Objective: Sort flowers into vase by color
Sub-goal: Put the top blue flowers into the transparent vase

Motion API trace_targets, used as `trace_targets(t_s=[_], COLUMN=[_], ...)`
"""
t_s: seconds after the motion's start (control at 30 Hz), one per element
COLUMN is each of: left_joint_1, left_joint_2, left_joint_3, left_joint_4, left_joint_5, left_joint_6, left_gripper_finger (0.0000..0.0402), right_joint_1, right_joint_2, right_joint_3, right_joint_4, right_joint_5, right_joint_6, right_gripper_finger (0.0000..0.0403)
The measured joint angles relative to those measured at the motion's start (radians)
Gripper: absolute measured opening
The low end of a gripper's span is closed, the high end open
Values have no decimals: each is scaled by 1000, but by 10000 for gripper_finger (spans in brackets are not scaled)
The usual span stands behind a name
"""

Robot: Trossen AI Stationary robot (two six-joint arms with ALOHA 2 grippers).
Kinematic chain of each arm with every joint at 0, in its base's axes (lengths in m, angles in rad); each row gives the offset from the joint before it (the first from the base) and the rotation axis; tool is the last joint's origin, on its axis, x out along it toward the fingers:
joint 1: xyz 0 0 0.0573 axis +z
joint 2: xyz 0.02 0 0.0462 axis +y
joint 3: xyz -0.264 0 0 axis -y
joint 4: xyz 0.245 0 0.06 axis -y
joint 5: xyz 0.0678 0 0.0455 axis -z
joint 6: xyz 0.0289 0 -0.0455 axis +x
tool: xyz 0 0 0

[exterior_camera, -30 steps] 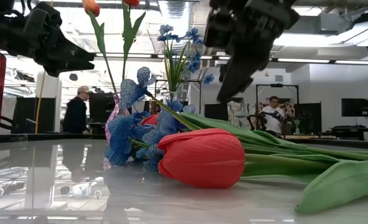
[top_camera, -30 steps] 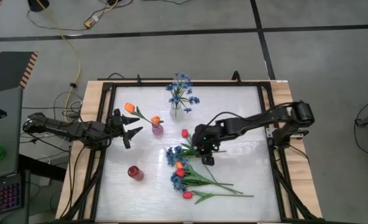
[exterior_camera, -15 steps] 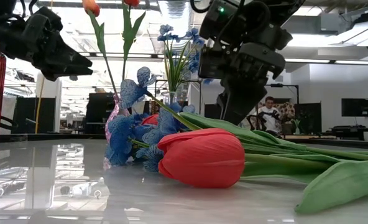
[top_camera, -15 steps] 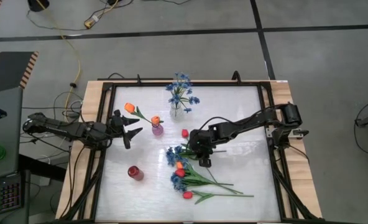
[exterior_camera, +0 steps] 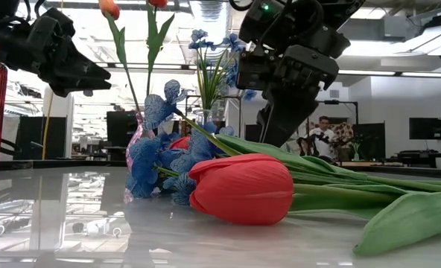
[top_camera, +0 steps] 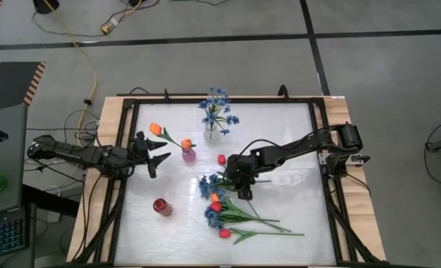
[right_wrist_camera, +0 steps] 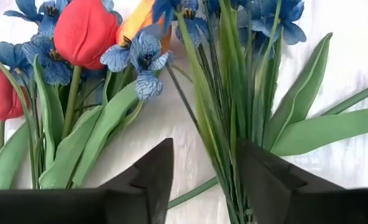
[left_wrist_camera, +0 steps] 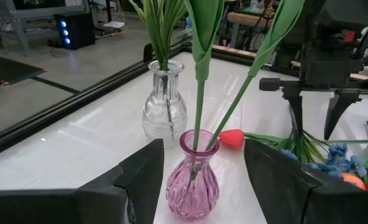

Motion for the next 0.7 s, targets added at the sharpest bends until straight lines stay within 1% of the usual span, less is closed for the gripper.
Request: trace_targets(t_s=[0.1, 0.2, 0.3, 0.5, 0.7], left_joint_1=[0, 0, 0, 0, 0], left_joint_2=[0, 0, 0, 0, 0], left_joint_3=[0, 0, 0, 0, 0], left_joint_4=[0, 1, 1, 1, 0], left_joint_5=[0, 0, 0, 0, 0], left_joint_6=[0, 0, 0, -12, -22], left_gripper_finger=[210, 210, 210, 210, 210], right_joint_1=[0, 0, 0, 0, 0], right_joint_2=[0, 0, 0, -2, 10], right_joint_3=[0, 0, 20, 83, 81], right_joint_4=[2, 19, 6, -26, -51], right_joint_5=[0, -3, -3, 1, 51], right_joint_6=[2, 2, -7, -80, -131], right_gripper_finger=[238, 253, 255, 255, 255])
